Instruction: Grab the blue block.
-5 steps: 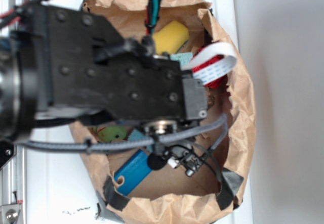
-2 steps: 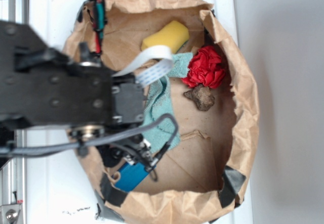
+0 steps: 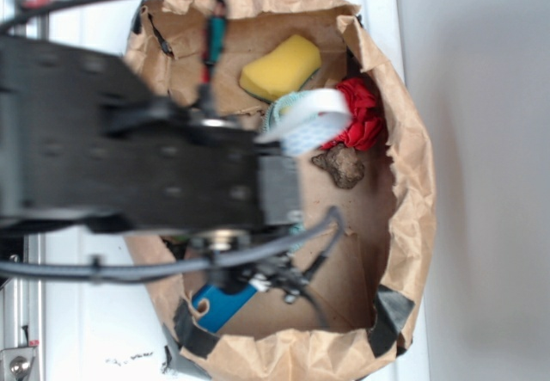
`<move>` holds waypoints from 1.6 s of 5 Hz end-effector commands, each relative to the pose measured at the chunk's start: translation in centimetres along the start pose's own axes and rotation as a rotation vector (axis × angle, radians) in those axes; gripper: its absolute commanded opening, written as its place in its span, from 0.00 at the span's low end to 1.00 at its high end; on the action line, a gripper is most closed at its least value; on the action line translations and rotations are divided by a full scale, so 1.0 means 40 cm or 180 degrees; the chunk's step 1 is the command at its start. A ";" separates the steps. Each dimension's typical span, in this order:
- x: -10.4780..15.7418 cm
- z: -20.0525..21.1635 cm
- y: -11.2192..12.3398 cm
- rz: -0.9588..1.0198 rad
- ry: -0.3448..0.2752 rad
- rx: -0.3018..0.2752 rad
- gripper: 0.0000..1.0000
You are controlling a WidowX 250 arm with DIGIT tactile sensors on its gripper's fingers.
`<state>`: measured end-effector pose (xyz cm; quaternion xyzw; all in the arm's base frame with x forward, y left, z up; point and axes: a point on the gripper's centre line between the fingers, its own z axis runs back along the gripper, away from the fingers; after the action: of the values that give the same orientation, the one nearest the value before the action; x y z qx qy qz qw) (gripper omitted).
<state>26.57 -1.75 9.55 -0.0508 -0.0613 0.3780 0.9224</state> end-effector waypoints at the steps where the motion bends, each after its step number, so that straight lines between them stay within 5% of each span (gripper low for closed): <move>1: 0.060 0.022 -0.060 -0.0007 -0.0100 -0.0177 1.00; 3: -0.029 0.006 -0.034 -0.0044 -0.0097 -0.0209 1.00; 8: -0.050 -0.003 -0.060 -0.0218 -0.0174 -0.0272 1.00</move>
<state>26.66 -5.08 8.20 -0.0634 -0.0852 0.3570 0.9280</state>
